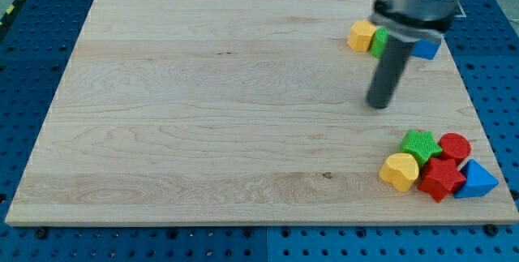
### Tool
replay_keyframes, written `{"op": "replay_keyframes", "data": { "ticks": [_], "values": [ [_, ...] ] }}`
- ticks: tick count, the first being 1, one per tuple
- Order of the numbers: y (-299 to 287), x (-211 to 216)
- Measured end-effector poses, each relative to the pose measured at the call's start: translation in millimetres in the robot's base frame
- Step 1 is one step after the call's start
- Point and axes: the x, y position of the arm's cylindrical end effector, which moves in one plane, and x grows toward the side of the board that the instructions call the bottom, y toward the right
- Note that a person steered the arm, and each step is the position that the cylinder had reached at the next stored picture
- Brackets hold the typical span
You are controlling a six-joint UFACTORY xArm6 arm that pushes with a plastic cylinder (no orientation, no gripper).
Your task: Move the blue cube above the yellow heart
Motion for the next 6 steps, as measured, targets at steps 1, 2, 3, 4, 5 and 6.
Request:
{"op": "replay_keyframes", "data": {
  "ticks": [1,2,3,4,5,6],
  "values": [
    [102.4,-4.4],
    [150.3,-59.7],
    [130.8,-110.2],
    [73.4,-98.2],
    [13.3,-65.8],
    [21.6,-83.3]
  ]
}}
